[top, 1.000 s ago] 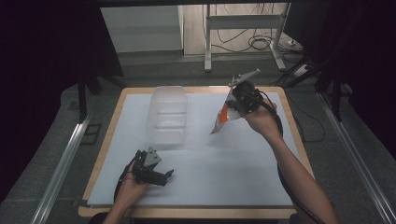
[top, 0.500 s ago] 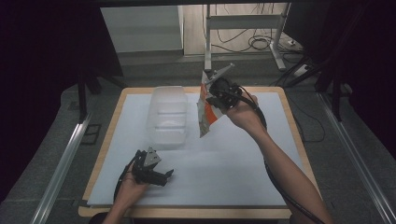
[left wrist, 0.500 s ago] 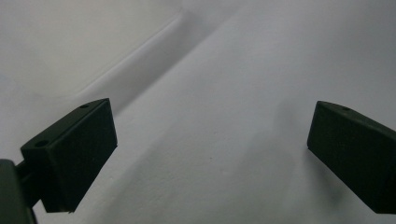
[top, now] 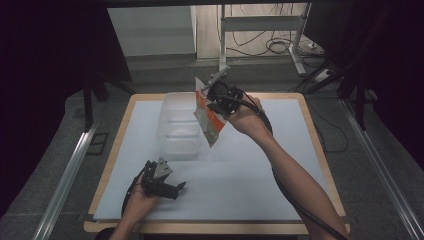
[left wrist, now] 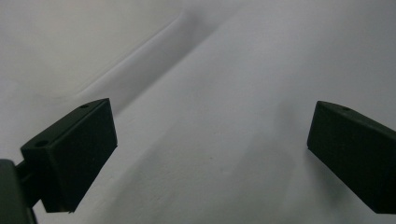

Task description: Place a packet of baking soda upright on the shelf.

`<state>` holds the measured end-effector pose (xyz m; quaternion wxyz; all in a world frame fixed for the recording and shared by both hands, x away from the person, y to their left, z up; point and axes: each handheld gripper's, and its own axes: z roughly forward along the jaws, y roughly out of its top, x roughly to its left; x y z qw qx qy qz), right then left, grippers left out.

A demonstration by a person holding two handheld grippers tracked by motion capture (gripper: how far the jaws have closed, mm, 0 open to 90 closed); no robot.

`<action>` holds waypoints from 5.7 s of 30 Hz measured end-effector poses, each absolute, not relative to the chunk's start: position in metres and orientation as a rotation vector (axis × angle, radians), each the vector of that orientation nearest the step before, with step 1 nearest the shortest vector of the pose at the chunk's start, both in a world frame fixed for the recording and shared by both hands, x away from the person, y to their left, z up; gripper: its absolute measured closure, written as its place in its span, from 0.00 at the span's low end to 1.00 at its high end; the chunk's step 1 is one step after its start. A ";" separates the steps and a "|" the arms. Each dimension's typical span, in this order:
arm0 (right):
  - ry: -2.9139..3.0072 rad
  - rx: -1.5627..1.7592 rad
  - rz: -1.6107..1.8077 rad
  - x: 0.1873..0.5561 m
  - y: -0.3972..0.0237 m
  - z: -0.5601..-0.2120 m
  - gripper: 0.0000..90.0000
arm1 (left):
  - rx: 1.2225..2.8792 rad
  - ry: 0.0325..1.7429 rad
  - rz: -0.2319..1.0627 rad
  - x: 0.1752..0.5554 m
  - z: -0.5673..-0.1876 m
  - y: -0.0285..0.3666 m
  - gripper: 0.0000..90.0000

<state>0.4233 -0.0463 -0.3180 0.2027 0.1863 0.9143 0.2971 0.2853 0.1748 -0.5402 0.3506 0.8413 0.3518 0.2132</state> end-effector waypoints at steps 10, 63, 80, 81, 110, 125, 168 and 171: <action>2.565 0.478 0.814 0.427 -0.020 -0.320 0.99 | 2.176 0.914 0.550 0.285 -0.540 0.175 0.02; 2.648 0.520 0.783 0.454 0.041 -0.379 0.94 | 2.176 0.899 0.545 0.285 -0.540 0.173 0.02; 2.581 0.505 0.859 0.450 0.032 -0.367 0.53 | 2.175 0.901 0.543 0.285 -0.541 0.173 0.02; 2.577 0.508 0.862 0.449 0.031 -0.364 0.51 | 2.179 0.899 0.545 0.285 -0.540 0.173 0.02; 2.522 0.531 0.954 0.443 -0.008 -0.356 0.20 | 2.073 0.895 0.468 0.286 -0.535 0.182 0.01; 2.521 0.541 0.972 0.438 -0.019 -0.360 0.19 | 1.956 0.878 0.384 0.285 -0.526 0.190 0.01; 2.483 0.577 1.073 0.417 -0.072 -0.369 0.16 | 1.919 0.915 0.350 0.286 -0.523 0.193 0.01; 2.480 0.577 1.079 0.415 -0.076 -0.369 0.15 | 1.926 0.914 0.357 0.285 -0.523 0.192 0.00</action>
